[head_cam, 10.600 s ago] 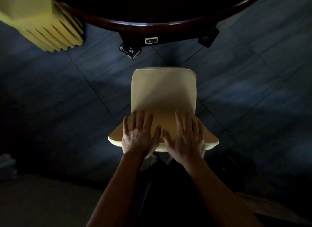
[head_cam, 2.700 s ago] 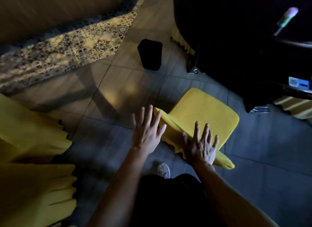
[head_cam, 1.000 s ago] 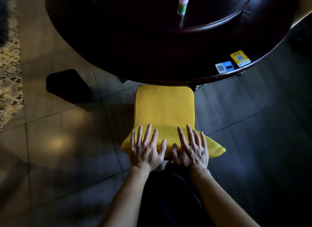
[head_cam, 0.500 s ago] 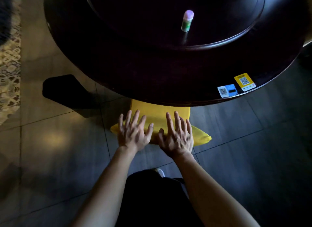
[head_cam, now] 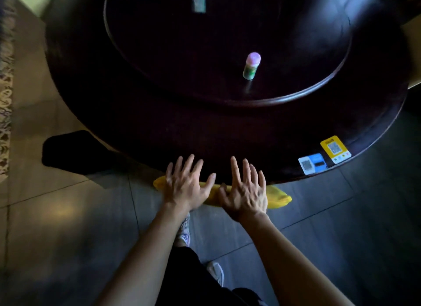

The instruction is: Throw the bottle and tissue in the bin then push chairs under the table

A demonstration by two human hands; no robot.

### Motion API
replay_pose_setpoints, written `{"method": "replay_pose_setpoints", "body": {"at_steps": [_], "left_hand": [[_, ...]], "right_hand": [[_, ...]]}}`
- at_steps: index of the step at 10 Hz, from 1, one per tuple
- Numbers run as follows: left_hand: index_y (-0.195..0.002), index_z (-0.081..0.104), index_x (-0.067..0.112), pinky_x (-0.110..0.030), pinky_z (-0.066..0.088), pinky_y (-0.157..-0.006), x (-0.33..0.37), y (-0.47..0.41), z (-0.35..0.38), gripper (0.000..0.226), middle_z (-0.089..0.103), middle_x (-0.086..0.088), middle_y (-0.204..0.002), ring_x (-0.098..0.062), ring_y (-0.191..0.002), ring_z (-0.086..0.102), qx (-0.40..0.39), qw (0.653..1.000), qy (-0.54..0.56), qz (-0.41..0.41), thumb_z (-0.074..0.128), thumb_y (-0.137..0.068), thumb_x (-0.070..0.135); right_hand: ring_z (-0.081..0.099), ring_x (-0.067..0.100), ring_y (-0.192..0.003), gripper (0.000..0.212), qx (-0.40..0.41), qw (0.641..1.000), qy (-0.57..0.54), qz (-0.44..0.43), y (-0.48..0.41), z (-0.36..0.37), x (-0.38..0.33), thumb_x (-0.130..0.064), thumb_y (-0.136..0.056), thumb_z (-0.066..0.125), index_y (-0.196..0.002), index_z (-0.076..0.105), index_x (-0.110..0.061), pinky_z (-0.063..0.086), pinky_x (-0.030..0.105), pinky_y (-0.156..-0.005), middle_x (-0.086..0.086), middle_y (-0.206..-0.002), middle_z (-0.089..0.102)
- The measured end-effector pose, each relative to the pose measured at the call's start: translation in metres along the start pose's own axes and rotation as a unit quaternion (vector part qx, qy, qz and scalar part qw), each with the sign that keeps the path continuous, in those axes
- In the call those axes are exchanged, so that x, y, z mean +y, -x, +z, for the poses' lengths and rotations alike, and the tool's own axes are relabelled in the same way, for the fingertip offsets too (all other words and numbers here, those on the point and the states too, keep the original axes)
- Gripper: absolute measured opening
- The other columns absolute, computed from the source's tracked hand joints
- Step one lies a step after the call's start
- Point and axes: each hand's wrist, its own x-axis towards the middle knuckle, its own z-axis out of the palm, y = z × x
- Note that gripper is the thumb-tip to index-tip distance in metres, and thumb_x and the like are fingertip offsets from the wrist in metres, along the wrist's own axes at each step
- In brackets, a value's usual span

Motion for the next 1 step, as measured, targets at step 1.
{"method": "replay_pose_setpoints", "body": {"at_steps": [1], "left_hand": [[-0.151, 0.042, 0.029, -0.056, 0.006, -0.123, -0.0079, -0.0352, -0.0113, 0.071, 0.025, -0.004, -0.167, -0.028, -0.155, 0.013, -0.043, 0.998, 0.004, 0.038, 0.027, -0.093, 0.068]], "right_hand": [[0.026, 0.041, -0.153, 0.087, 0.06, 0.998, 0.015, -0.007, -0.0369, -0.0081, -0.0002, -0.057, -0.086, 0.043, -0.163, 0.018, -0.024, 0.012, 0.065, -0.123, 0.024, -0.165, 0.026]]}}
